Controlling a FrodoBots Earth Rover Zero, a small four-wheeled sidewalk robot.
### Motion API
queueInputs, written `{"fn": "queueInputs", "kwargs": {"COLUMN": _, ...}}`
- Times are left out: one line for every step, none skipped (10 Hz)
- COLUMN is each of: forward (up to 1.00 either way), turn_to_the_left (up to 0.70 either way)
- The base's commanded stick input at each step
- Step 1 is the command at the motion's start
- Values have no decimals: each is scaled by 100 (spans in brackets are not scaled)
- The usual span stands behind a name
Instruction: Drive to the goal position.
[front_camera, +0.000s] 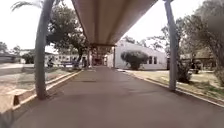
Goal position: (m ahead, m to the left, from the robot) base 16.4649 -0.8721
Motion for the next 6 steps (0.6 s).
{"fn": "queueInputs", "kwargs": {"forward": 50, "turn_to_the_left": 0}}
{"fn": "queueInputs", "kwargs": {"forward": 50, "turn_to_the_left": 0}}
{"fn": "queueInputs", "kwargs": {"forward": 50, "turn_to_the_left": 0}}
{"fn": "queueInputs", "kwargs": {"forward": 50, "turn_to_the_left": 0}}
{"fn": "queueInputs", "kwargs": {"forward": 50, "turn_to_the_left": 0}}
{"fn": "queueInputs", "kwargs": {"forward": 50, "turn_to_the_left": 0}}
